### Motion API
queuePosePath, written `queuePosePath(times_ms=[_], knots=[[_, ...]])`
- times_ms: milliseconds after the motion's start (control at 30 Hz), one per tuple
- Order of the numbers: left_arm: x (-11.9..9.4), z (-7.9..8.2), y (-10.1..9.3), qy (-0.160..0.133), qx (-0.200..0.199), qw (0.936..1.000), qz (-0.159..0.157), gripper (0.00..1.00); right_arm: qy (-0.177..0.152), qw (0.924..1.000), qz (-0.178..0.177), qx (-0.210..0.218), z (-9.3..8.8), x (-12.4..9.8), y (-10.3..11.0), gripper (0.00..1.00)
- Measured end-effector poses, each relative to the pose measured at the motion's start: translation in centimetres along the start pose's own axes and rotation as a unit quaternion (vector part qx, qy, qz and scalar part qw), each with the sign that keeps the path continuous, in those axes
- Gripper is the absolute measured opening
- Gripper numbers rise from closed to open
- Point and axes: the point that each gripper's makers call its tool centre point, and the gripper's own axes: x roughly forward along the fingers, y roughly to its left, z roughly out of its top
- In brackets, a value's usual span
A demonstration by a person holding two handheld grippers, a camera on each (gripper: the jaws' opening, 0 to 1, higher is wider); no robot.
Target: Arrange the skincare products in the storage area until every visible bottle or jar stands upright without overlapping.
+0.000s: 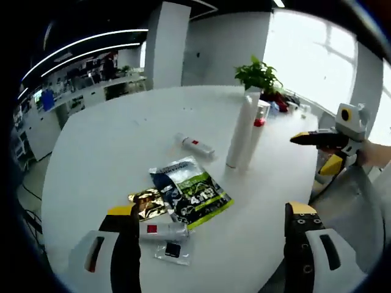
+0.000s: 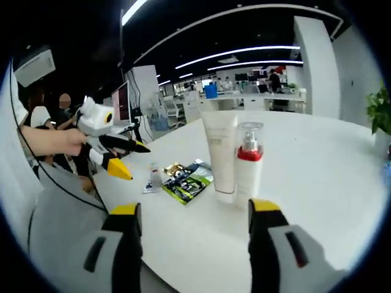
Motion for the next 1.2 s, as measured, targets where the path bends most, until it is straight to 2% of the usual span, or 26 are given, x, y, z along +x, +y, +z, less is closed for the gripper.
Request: queuePosePath(times_ms=[100,333,500,667,733,867,1033,1200], knots=[[-1.2,-0.6,0.0,-0.007,-0.015,0.9998,0.008,0.97,0.001,1.0,-0.008,0.004,0.2,-0.5,0.2,0.74],[-3.2,-1.8,0.0,-0.007,-0.01,0.9992,0.038,0.97,-0.006,0.9986,-0.033,0.041,0.5,-1.7,0.2,0.77],[-4.9,-2.5,-0.1,-0.012,-0.018,0.9983,0.054,0.97,-0.003,0.9976,-0.048,0.051,0.5,-2.3,0.2,0.79],[-5.8,-4.0,0.5,0.013,-0.033,0.9968,0.071,0.97,-0.002,0.9967,-0.056,0.059,0.6,-2.7,-0.1,0.8],[-6.2,-3.5,0.9,-0.008,-0.038,0.996,0.08,0.97,-0.008,0.9961,-0.06,0.064,0.9,-2.8,-0.2,0.8],[-6.7,-3.2,1.1,-0.017,-0.037,0.9952,0.089,0.97,-0.012,0.995,-0.068,0.071,1.1,-3.1,-0.6,0.81],[-7.5,-3.1,0.4,-0.019,-0.065,0.9934,0.092,0.97,-0.007,0.9938,-0.076,0.081,0.9,-3.4,-0.9,0.82],[-8.1,-3.0,-0.7,-0.04,-0.061,0.9915,0.107,0.97,0.011,0.9949,-0.07,0.073,0.8,-3.2,-0.8,0.82]])
